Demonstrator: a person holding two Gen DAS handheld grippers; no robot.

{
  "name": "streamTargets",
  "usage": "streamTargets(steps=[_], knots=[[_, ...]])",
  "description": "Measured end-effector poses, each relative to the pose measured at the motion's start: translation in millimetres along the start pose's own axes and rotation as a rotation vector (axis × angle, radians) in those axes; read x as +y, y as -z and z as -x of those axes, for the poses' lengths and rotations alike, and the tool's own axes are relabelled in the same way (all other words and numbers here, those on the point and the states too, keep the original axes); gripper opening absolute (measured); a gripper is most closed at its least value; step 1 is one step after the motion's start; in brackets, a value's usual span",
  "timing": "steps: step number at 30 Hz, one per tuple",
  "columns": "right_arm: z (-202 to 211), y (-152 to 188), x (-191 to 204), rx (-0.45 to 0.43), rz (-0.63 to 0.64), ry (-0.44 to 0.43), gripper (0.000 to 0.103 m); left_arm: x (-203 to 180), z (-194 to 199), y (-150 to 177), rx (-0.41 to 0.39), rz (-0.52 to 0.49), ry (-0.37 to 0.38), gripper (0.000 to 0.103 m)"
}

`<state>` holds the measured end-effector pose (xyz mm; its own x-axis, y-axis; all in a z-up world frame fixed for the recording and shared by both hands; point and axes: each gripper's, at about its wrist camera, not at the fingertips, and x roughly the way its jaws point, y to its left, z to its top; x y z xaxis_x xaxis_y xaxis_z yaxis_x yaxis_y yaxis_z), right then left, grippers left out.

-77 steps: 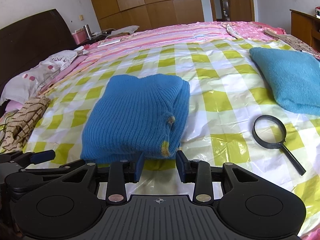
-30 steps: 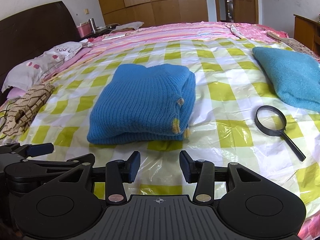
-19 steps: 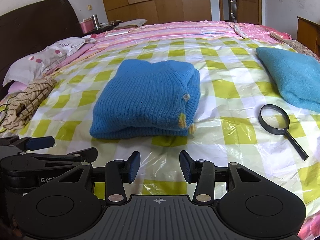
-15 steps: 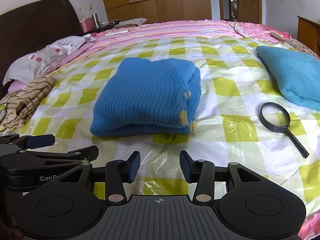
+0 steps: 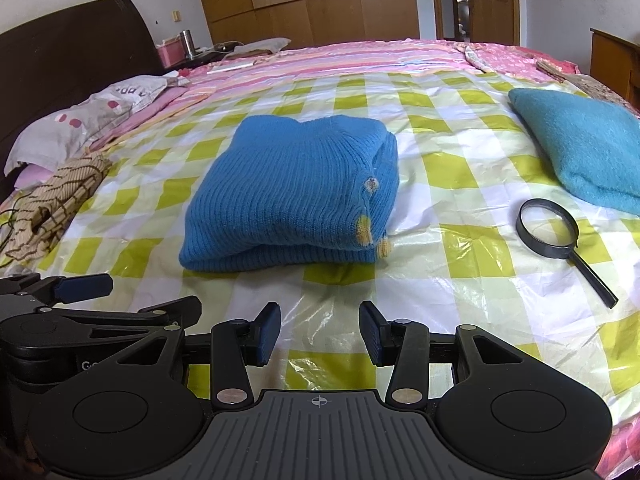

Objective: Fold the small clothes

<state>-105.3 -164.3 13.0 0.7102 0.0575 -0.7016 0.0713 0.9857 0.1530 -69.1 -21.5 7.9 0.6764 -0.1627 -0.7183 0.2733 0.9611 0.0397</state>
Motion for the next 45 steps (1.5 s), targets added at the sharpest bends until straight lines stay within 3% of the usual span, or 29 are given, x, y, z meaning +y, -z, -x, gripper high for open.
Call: streamTargets(steps=[45], knots=[[2.0, 0.7, 0.4, -0.01, 0.003, 0.008, 0.043, -0.7, 1.9, 1.0, -0.019, 0.006, 0.0, 0.092]])
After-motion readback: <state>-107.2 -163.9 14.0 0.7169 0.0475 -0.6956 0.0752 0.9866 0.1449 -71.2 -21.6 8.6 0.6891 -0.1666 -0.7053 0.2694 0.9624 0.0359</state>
